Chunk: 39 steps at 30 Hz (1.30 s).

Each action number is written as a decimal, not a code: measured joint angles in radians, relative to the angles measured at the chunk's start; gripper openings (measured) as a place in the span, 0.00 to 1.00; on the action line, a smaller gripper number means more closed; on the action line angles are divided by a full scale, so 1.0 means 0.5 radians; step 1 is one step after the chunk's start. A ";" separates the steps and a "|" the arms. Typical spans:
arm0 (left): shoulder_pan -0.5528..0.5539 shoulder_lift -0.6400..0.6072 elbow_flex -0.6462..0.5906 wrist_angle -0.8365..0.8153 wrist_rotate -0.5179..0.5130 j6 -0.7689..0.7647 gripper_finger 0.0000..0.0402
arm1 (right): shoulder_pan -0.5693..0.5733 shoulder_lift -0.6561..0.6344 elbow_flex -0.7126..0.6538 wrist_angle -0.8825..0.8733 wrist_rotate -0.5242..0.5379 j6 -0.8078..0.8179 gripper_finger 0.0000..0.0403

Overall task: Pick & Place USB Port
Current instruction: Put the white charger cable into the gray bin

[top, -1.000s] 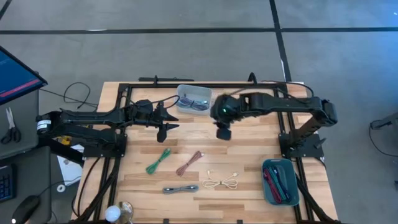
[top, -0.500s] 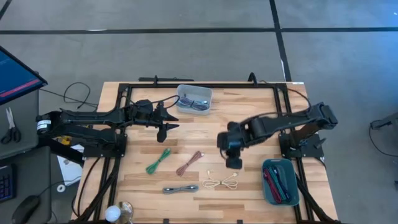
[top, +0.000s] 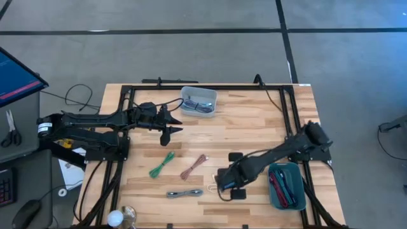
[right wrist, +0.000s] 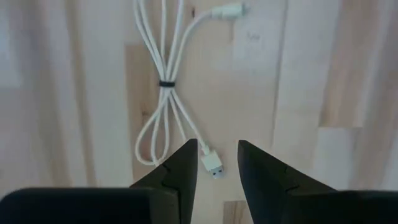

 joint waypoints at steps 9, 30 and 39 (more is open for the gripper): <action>0.000 0.000 -0.001 -0.018 -0.001 -0.083 0.34 | 0.085 0.226 -0.002 0.068 -0.236 0.008 0.27; 0.000 0.000 -0.001 -0.053 -0.001 -0.084 0.34 | 0.091 0.237 -0.157 0.363 -0.308 0.044 0.25; 0.000 0.000 -0.001 -0.065 0.000 -0.083 0.34 | 0.090 0.224 -0.293 0.570 -0.347 0.089 0.13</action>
